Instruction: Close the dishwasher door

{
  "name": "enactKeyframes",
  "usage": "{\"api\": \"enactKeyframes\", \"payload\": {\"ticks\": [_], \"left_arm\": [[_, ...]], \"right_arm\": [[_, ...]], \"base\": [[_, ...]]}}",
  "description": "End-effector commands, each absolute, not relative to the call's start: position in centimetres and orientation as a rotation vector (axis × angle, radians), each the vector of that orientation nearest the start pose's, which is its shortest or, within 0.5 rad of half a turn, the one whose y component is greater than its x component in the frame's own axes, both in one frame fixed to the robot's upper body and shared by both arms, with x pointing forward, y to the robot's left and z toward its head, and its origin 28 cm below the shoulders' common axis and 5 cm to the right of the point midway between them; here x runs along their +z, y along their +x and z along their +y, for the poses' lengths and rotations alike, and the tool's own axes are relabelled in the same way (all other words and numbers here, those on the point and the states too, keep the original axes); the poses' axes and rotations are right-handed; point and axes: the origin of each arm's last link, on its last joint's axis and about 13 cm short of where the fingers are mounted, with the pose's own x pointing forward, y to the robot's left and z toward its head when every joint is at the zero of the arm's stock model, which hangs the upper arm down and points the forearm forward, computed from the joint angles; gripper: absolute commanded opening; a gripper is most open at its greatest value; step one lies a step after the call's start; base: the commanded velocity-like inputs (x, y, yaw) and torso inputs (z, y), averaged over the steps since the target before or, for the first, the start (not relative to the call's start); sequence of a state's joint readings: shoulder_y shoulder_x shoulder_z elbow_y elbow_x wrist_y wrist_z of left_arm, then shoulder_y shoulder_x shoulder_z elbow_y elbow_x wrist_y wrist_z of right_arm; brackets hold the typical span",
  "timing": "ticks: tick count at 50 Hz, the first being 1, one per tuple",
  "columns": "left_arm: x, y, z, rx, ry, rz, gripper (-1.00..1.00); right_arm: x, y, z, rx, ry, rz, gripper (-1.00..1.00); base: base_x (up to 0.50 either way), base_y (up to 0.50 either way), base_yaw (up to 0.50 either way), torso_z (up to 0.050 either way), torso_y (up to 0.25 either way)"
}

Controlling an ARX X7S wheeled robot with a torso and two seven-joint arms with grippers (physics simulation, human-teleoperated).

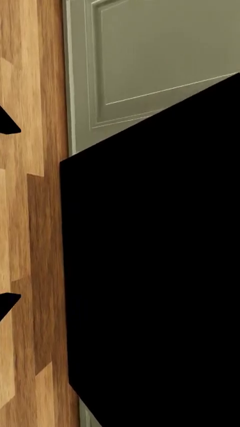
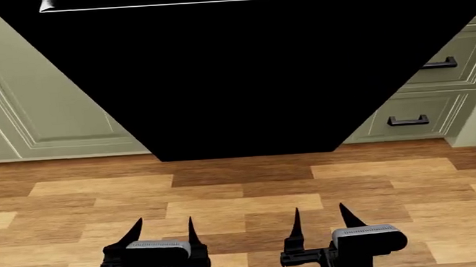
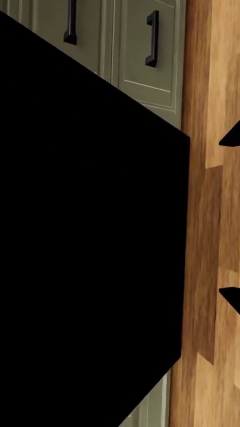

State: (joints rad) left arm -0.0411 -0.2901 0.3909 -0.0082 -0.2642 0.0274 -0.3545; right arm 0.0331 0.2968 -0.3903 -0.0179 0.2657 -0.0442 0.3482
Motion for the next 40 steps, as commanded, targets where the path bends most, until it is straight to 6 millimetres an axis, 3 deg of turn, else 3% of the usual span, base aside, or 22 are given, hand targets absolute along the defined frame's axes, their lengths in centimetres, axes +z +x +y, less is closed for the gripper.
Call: {"api": "enactKeyframes", "payload": {"ticks": [1, 40], "left_arm": [[0.90, 20.45, 20.00, -0.019, 0.037, 0.040, 1.00], [0.95, 20.40, 20.02, -0.019, 0.036, 0.039, 1.00]], "right_arm": [[1.35, 20.31, -9.08, 0.032, -0.029, 0.010, 1.00], [1.36, 20.30, -9.02, 0.035, -0.031, 0.010, 1.00]], "base": [[0.14, 0.00, 0.00, 0.000, 0.000], [0.14, 0.00, 0.00, 0.000, 0.000]]}}
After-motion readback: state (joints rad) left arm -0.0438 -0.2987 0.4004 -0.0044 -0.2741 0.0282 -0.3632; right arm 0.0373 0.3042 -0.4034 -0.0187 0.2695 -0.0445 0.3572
